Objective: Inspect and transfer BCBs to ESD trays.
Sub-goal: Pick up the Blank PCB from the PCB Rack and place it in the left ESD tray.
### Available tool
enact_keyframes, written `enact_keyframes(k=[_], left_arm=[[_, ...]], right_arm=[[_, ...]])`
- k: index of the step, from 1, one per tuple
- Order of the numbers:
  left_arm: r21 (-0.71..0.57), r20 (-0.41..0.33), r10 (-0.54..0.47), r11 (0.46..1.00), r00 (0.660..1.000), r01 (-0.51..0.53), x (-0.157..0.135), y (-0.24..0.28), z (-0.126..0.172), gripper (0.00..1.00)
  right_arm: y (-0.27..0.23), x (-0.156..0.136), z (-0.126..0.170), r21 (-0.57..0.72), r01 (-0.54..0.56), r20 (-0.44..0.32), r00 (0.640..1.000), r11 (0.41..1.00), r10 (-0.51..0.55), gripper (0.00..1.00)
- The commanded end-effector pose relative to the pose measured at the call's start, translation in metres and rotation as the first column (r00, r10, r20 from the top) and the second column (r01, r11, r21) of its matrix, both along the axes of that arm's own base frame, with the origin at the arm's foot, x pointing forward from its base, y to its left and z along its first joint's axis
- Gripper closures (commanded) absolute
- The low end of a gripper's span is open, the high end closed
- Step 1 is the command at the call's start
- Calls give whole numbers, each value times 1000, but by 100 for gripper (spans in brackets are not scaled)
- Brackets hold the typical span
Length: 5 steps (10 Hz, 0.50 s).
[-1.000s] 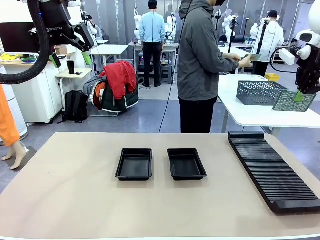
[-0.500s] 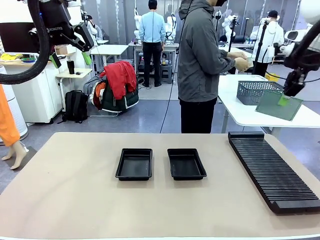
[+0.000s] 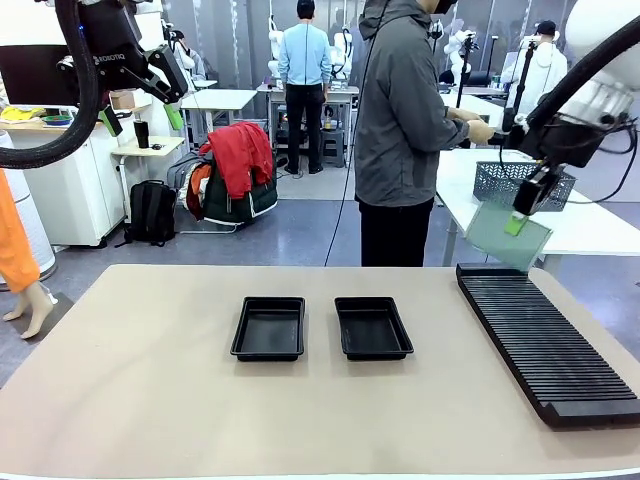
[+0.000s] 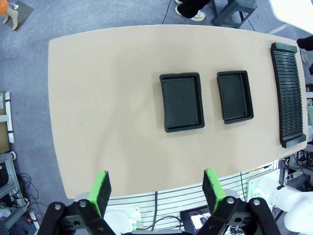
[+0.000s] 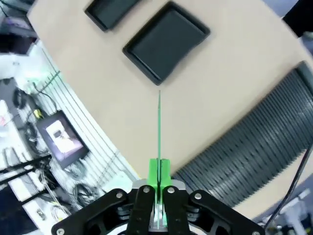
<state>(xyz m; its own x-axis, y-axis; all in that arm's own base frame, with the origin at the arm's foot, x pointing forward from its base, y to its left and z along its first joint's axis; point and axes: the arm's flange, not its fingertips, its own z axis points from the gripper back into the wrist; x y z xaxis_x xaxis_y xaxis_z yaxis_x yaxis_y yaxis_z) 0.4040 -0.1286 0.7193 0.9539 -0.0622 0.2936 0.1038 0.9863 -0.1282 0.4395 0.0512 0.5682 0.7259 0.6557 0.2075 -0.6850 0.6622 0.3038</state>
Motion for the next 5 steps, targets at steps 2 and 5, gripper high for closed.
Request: enact_keyframes(k=[2,5], left_arm=[[2,1,1,1000,1000,-1,-1,0,0,0],[2,1,1,1000,1000,-1,-1,0,0,0]], right_arm=[[44,-8,-41,172,189,-106,979,967,-172,98],[93,-21,-78,297,344,-206,934,891,-292,98]])
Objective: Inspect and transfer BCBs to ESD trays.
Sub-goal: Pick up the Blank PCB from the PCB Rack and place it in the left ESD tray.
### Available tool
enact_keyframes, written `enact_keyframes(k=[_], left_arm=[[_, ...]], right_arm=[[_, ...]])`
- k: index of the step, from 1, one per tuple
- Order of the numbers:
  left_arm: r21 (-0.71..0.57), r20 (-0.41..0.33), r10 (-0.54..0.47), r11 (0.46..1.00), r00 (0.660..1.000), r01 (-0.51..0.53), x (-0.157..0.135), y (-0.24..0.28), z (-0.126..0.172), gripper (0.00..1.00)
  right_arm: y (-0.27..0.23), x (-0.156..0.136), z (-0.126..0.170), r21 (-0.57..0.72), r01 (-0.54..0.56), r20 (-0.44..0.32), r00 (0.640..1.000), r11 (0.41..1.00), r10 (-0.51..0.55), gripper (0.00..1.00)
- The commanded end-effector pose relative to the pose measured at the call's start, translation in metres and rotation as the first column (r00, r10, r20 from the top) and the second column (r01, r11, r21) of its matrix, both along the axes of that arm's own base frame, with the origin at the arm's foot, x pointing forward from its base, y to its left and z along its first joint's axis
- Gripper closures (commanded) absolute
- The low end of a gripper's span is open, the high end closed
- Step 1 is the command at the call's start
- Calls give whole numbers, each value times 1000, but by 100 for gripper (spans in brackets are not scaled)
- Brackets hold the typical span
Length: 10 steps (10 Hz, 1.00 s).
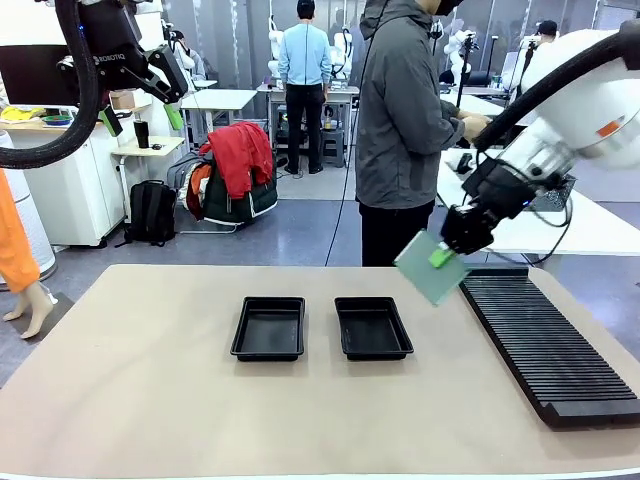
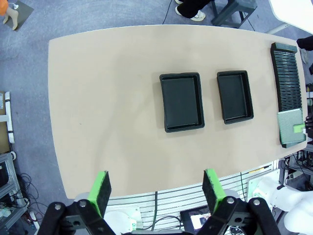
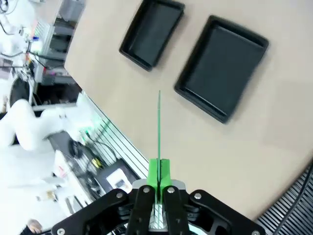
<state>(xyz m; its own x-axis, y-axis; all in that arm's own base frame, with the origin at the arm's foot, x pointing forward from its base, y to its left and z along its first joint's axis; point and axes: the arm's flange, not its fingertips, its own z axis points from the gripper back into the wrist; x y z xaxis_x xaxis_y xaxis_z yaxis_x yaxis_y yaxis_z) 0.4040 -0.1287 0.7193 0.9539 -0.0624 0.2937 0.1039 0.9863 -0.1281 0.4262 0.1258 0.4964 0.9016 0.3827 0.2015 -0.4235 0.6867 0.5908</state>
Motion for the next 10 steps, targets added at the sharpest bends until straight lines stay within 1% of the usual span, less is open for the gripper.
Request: enact_keyframes(k=[1,4,6,7,9,10], left_arm=[[2,1,1,1000,1000,-1,-1,0,0,0],[2,1,1,1000,1000,-1,-1,0,0,0],[2,1,1,1000,1000,-1,-1,0,0,0],[2,1,1,1000,1000,-1,-1,0,0,0],[2,1,1,1000,1000,-1,-1,0,0,0],[2,1,1,1000,1000,-1,-1,0,0,0]], right_arm=[[37,-12,-15,94,114,16,993,989,-116,98],[93,-9,-50,133,224,-67,974,965,-217,98],[131,-1,-72,175,268,-98,962,948,-254,98],[147,2,-80,194,286,-113,957,938,-269,98],[175,8,-102,270,282,-159,956,921,-246,98],[190,11,-113,293,305,-166,950,906,-266,98]])
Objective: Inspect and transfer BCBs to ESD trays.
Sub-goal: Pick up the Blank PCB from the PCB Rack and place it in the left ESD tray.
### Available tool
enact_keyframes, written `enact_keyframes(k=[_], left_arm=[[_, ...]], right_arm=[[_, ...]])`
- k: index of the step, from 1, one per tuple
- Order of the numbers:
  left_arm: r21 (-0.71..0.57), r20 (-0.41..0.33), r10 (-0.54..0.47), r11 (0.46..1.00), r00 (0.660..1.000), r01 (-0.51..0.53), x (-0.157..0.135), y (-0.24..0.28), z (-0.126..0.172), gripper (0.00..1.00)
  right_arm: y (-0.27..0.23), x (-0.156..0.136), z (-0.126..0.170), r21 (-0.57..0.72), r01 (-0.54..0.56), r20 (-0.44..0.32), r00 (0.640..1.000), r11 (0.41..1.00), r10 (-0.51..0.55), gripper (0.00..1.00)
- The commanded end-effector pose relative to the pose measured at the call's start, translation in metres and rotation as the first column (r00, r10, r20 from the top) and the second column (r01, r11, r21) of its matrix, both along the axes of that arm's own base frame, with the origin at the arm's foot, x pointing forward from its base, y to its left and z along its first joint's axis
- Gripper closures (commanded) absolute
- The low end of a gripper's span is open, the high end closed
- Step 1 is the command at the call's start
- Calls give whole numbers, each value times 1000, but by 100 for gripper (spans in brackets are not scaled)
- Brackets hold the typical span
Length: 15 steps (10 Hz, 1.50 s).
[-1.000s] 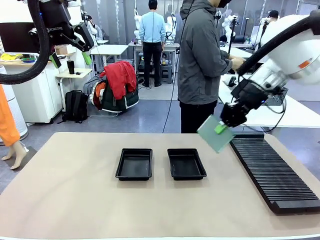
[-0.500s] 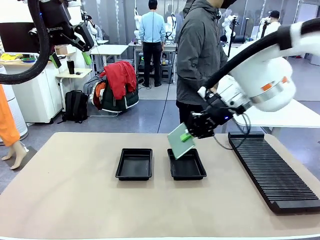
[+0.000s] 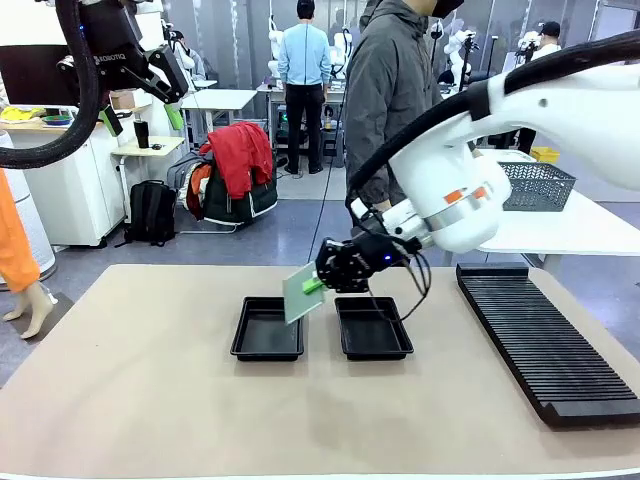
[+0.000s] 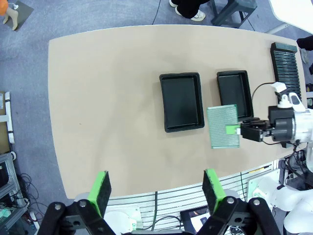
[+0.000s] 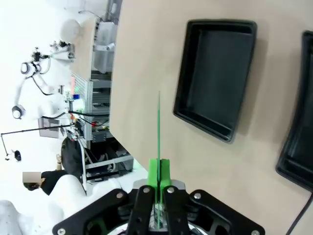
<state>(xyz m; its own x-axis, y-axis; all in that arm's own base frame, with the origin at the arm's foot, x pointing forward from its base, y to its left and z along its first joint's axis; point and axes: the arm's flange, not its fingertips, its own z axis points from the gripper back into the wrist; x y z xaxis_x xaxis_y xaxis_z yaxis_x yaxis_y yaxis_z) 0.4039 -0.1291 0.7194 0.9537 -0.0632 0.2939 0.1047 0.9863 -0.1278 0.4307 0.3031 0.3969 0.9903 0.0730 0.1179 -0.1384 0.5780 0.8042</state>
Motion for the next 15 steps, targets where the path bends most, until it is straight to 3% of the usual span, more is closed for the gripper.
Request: enact_keyframes(k=[1,3,9,15], left_arm=[[2,1,2,1000,1000,-2,0,1,0,0],[2,1,2,1000,1000,-2,0,1,0,0],[2,1,2,1000,1000,-2,0,1,0,0],[2,1,2,1000,1000,-2,0,1,0,0]], right_arm=[[22,13,-24,68,45,25,999,997,-47,98],[39,26,-41,82,62,19,998,995,-64,98],[73,65,-115,99,74,-95,993,992,-64,98],[73,72,-145,48,105,-111,989,993,-99,98]])
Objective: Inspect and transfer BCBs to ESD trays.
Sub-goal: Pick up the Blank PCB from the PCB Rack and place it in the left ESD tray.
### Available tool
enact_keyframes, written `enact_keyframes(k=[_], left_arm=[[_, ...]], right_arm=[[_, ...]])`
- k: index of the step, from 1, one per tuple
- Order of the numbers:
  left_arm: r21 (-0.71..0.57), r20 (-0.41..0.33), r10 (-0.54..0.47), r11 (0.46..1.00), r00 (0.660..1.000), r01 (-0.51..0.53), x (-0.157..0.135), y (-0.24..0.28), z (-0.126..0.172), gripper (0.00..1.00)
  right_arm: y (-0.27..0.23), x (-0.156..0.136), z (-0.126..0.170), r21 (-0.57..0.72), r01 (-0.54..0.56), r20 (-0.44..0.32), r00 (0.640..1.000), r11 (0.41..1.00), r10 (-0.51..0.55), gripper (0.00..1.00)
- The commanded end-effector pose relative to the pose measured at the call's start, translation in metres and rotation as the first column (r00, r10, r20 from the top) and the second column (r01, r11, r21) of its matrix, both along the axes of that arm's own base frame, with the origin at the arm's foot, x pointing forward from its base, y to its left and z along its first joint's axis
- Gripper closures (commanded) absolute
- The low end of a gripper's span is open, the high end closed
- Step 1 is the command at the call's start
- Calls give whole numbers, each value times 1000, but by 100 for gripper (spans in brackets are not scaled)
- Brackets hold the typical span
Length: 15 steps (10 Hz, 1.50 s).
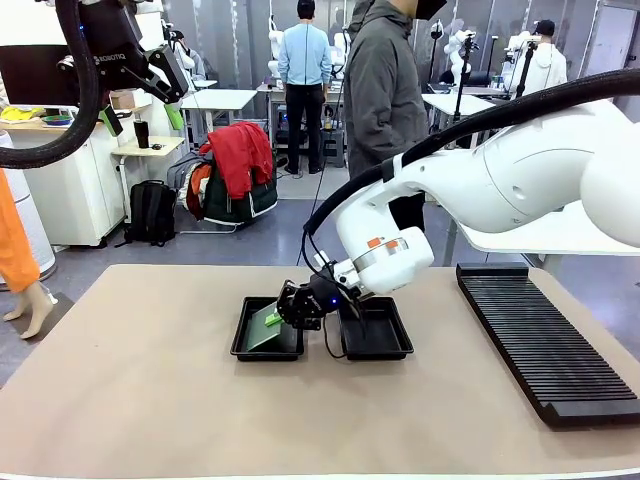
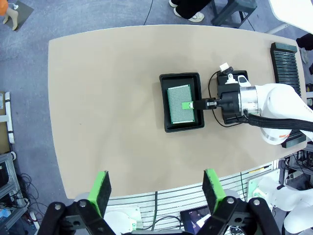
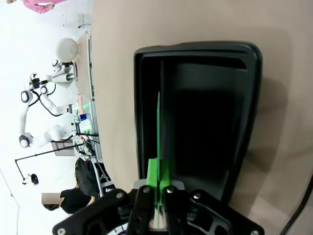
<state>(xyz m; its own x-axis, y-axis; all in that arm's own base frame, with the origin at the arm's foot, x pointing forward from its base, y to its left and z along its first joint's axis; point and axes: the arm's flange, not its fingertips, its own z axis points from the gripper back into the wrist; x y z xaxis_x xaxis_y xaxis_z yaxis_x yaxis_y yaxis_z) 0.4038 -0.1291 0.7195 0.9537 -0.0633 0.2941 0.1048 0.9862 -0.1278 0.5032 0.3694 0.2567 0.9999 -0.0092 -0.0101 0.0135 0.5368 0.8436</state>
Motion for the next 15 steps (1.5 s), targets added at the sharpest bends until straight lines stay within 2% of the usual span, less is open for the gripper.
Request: enact_keyframes(k=[1,10,11,12,13,14,15], left_arm=[[2,1,2,1000,1000,-2,0,1,0,0],[2,1,2,1000,1000,-2,0,1,0,0],[2,1,2,1000,1000,-2,0,1,0,0],[2,1,2,1000,1000,-2,0,1,0,0],[2,1,2,1000,1000,-2,0,1,0,0],[2,1,2,1000,1000,-2,0,1,0,0],[2,1,2,1000,1000,-2,0,1,0,0]], right_arm=[[0,0,3,6,-4,1,1000,1000,4,98],[0,0,3,6,-4,1,1000,1000,4,98],[0,0,1,2,-1,0,1000,1000,1,84],[0,0,0,-13,15,5,1000,1000,-15,79],[3,-1,1,-29,30,18,999,999,-29,64],[5,-2,4,-62,39,37,999,997,-37,59],[8,-4,9,-93,41,54,998,995,-36,45]])
